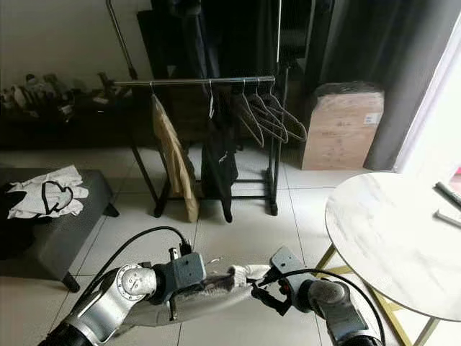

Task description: Hang hanger

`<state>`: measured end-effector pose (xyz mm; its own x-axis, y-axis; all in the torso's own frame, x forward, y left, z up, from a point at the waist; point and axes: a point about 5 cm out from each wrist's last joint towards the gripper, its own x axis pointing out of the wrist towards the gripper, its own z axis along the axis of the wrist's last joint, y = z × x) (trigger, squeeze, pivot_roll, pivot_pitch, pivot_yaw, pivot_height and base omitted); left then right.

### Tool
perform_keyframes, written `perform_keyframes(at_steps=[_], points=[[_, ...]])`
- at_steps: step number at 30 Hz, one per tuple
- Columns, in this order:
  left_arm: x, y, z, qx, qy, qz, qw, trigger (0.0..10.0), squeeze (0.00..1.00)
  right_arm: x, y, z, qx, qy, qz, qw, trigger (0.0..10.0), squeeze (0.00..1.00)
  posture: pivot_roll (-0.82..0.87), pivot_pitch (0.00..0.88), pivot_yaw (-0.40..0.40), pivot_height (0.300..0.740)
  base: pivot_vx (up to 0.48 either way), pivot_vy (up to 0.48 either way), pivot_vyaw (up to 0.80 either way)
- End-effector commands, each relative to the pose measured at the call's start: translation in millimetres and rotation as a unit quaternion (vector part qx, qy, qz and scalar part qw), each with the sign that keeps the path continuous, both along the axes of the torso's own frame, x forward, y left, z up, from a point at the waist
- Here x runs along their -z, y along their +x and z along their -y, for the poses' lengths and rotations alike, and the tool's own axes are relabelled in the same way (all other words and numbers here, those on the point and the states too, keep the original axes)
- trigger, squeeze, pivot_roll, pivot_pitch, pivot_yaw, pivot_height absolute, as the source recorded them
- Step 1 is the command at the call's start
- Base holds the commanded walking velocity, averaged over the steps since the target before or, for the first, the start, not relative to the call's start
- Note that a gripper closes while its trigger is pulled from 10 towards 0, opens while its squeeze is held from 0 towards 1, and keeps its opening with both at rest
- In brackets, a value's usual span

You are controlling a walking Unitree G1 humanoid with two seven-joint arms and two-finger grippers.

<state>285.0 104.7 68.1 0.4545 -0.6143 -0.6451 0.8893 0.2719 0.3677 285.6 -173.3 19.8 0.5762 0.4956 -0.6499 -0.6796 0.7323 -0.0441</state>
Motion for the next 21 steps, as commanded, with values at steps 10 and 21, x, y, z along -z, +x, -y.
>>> perform_keyframes(at_steps=[10, 21], points=[[-2, 16.6, -14.1, 0.012, 0.044, 0.016, 0.999, 10.0, 0.0, -36, 1.2, -7.9, -0.023, 0.033, 0.025, 0.999, 10.0, 0.0, -0.11, 0.002, 0.077, 0.74, 0.0, 0.0, 0.0], [3, 22.1, 24.5, -0.07, -0.022, -0.001, 0.997, 10.0, 0.0, -20, 0.4, -21.0, 0.118, 0.103, -0.046, 0.987, 10.0, 0.0, -0.1, 0.01, 0.068, 0.74, 0.0, 0.0, 0.0]])
